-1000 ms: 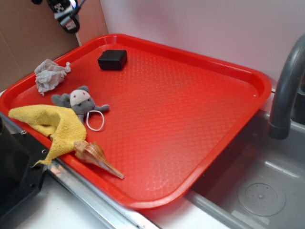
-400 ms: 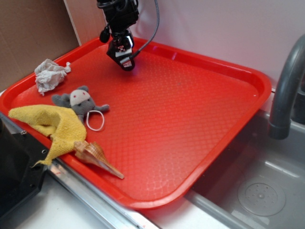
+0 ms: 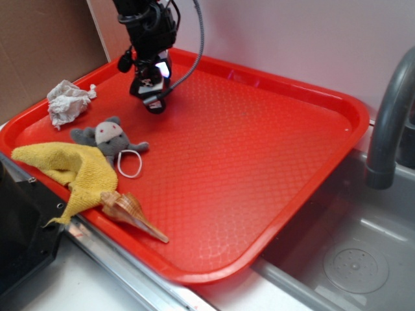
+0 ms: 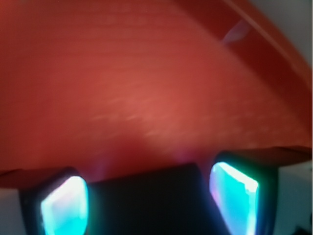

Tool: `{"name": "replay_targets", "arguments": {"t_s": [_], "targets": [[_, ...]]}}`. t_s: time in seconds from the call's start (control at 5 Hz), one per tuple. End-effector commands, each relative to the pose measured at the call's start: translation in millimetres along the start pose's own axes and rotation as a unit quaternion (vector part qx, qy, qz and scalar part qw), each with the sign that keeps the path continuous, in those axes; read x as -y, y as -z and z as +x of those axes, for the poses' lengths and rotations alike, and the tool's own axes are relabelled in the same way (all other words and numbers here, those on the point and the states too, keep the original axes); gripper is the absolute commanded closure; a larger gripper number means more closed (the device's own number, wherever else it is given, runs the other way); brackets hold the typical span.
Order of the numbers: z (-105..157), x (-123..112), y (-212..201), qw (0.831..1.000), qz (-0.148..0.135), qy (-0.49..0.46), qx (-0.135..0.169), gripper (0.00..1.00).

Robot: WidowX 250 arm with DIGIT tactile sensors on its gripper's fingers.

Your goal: Grab the black box.

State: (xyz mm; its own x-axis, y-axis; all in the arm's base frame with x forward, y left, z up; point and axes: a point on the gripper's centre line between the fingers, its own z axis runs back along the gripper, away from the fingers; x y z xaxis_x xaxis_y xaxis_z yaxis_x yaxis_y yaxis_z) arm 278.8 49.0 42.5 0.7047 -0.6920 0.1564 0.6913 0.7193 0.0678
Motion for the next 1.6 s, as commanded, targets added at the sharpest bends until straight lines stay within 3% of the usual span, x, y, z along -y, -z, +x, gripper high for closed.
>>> {"name": "replay_targets", "arguments": {"t_s": [0.0, 0.4, 0.8, 1.0, 1.2, 1.4], "targets": [[-4.1, 3.5, -53.4, 0.998, 0.036, -0.018, 0.045, 0.00], [-22.9, 6.7, -35.8, 0.996, 0.048, 0.062, 0.048, 0.00], [-2.6, -5.6, 1.5, 0.998, 0.000, 0.063, 0.006, 0.00], [-5.3, 7.9, 29.5, 0.998, -0.024, 0.050, -0.013, 0.00], [-2.7, 13.2, 34.7, 0.998, -0.021, 0.038, -0.036, 0.00], [-5.6, 13.7, 26.7, 0.999, 0.000, 0.006, -0.042, 1.00]]}}
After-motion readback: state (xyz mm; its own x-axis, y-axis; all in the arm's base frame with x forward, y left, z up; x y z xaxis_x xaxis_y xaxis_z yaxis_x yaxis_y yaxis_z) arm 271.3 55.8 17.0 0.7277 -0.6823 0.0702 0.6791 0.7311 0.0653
